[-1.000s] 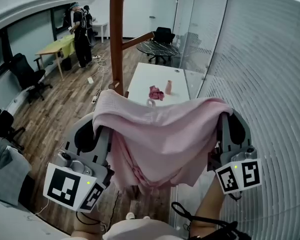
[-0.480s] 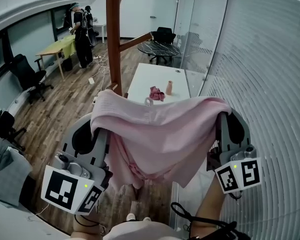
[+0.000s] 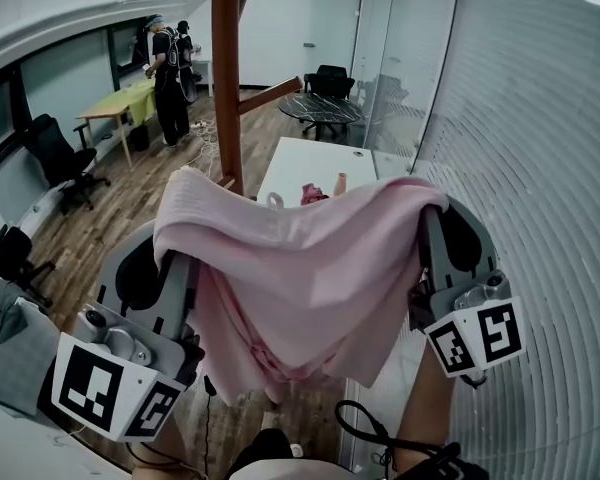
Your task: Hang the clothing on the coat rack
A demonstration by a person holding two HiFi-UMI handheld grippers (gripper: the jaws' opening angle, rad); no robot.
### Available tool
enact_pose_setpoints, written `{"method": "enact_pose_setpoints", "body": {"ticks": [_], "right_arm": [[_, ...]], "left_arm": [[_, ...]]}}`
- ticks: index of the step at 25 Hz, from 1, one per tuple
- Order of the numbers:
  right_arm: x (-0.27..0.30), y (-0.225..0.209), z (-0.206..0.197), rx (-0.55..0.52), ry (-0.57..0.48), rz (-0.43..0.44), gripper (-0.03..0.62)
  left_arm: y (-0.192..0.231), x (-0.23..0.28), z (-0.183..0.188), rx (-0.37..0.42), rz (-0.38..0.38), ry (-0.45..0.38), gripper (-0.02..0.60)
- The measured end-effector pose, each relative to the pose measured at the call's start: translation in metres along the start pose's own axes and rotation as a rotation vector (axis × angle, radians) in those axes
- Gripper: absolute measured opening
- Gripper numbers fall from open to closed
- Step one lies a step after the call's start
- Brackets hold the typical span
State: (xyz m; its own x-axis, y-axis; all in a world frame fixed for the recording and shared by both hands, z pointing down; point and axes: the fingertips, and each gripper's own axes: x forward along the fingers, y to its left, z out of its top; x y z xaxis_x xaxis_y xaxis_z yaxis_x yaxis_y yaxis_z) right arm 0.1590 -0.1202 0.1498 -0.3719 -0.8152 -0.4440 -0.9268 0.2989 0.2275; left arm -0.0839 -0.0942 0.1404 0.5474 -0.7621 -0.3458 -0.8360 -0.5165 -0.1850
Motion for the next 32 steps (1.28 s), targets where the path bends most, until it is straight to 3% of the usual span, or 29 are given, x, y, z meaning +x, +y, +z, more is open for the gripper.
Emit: {"method": "enact_pose_setpoints", "body": {"ticks": [11, 19, 28, 32], "right_arm": [[0.078, -0.009, 0.053, -0.041, -0.113, 0.034, 0.035], [0.108, -0.006, 0.067, -0.084, -0.221, 0.062, 0.035], [0.137, 0.004, 0.072, -0.068, -0.252, 0.138, 0.035], [0.151, 0.009, 0.07, -0.042, -0.263, 0.19, 0.035]], "left_arm": [[0.029, 0.043, 0.062, 0.0, -0.016, -0.065, 0.026], [0.033, 0.04, 0.061, 0.064, -0.031, -0.1, 0.026], [0.03, 0.048, 0.076, 0.14, -0.061, -0.153, 0.026], [0.033, 0.049, 0.076, 0.175, -0.03, -0.153, 0.026]]}}
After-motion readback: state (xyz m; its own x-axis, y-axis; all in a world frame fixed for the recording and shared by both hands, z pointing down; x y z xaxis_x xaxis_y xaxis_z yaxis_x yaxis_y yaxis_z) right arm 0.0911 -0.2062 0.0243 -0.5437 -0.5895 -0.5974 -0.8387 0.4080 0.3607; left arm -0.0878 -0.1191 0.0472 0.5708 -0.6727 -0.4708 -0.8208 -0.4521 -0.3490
